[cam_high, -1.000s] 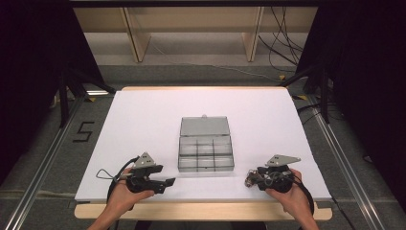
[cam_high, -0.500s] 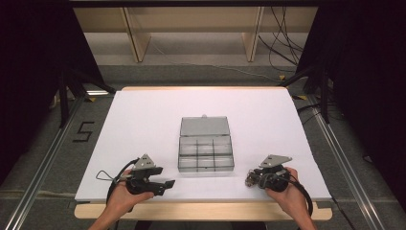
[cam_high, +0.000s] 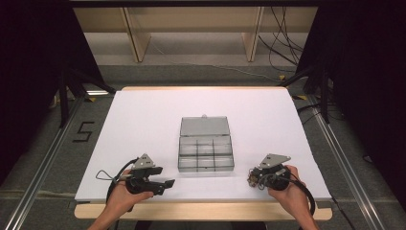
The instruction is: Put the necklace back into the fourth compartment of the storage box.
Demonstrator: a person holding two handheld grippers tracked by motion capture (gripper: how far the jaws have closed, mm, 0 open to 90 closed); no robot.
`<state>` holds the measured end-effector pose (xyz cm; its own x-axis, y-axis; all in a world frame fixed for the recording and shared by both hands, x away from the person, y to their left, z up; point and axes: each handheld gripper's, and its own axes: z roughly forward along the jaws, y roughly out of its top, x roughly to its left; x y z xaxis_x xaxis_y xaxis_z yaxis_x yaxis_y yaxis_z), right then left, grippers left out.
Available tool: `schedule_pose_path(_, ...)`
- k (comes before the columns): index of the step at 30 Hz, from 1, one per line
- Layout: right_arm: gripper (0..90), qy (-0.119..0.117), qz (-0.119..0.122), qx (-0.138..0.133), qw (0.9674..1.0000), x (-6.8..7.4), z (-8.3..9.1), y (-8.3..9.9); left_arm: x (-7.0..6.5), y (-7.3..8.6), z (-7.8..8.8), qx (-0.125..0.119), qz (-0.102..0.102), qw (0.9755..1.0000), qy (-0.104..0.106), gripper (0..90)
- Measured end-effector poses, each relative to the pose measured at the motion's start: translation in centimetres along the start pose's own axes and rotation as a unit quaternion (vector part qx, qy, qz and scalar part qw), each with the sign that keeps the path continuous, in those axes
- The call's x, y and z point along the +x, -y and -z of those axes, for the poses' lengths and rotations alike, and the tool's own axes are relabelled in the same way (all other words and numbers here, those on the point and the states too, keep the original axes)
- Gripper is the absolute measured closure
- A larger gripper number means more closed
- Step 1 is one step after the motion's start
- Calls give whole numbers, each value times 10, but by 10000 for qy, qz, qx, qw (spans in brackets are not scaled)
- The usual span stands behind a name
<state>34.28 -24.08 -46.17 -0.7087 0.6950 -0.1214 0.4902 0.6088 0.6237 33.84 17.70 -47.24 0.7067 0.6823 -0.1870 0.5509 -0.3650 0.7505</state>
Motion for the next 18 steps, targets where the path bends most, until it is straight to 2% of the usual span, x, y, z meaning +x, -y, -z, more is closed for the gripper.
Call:
schedule_pose_path(1,893,-34,8,34,10000,0,1,-1,0,0,0,-15,32,10000,-6,293)
schedule_pose_path(2,893,-46,91,11,9999,-1,1,-1,1,0,1,-12,-37,10000,-3,293)
schedule_pose_path(3,894,-27,79,6,10000,0,2,-2,1,0,0,-36,9,10000,-34,293)
schedule_pose_path(4,893,-3,67,-106,9999,1,2,-2,1,0,1,-61,37,10000,-24,293)
schedule_pose_path(5,894,-31,145,-66,9999,0,4,-4,2,-1,2,-13,-22,10000,4,293)
schedule_pose_path(6,894,-4,122,-75,9999,1,6,-6,2,-1,2,-23,-7,10000,-15,293)
schedule_pose_path(7,894,13,163,-154,9997,2,7,-7,2,-1,2,-20,-33,10000,-16,293)
schedule_pose_path(8,894,-44,211,-99,9997,2,10,-10,2,-1,3,-18,-32,10000,-23,293)
schedule_pose_path(9,894,-16,179,-168,9997,4,10,-10,2,-1,3,-14,-24,10000,-26,293)
schedule_pose_path(10,894,-71,190,-73,9998,4,12,-12,3,-1,2,-10,-40,10000,-28,293)
schedule_pose_path(13,894,-81,268,-133,9995,5,15,-17,3,-1,2,-13,-61,10000,-35,293)
schedule_pose_path(14,894,-62,241,-203,9995,5,14,-18,3,-1,3,-4,-41,10000,-34,293)
schedule_pose_path(15,894,-87,300,-144,9994,4,17,-22,3,-1,3,-8,-19,10000,-30,293)
schedule_pose_path(18,894,-67,387,-206,9990,4,21,-30,3,-1,3,-38,3,10000,-24,293)
